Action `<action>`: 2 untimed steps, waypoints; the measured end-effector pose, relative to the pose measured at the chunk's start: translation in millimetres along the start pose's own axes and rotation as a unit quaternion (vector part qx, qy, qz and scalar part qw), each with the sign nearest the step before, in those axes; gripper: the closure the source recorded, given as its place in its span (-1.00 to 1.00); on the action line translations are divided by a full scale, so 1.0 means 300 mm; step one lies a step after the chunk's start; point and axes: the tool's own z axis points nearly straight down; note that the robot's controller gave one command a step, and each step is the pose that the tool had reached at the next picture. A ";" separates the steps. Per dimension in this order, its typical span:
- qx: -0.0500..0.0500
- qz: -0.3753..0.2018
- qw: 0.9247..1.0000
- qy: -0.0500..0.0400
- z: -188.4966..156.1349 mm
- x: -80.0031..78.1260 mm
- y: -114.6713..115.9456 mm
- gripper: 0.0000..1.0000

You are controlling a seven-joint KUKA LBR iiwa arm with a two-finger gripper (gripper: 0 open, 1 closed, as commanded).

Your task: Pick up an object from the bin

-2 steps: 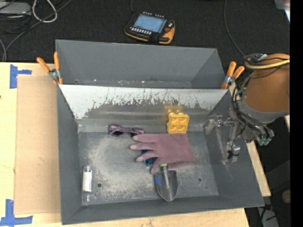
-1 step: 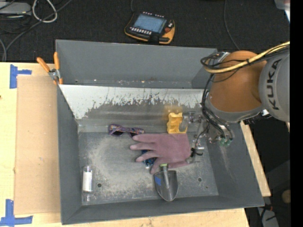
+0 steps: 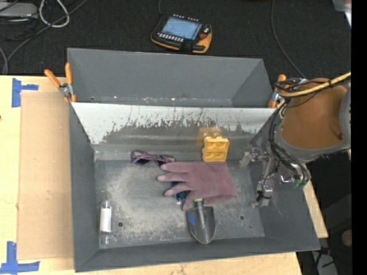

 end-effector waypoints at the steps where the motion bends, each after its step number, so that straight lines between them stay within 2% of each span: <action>1: -0.002 0.027 1.000 -0.003 -0.011 -0.070 0.037 -1.00; 2: -0.004 0.020 1.000 0.003 -0.085 -0.055 0.020 -1.00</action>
Offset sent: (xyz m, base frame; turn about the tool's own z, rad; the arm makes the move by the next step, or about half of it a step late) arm 0.0119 -0.0287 0.0649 0.0370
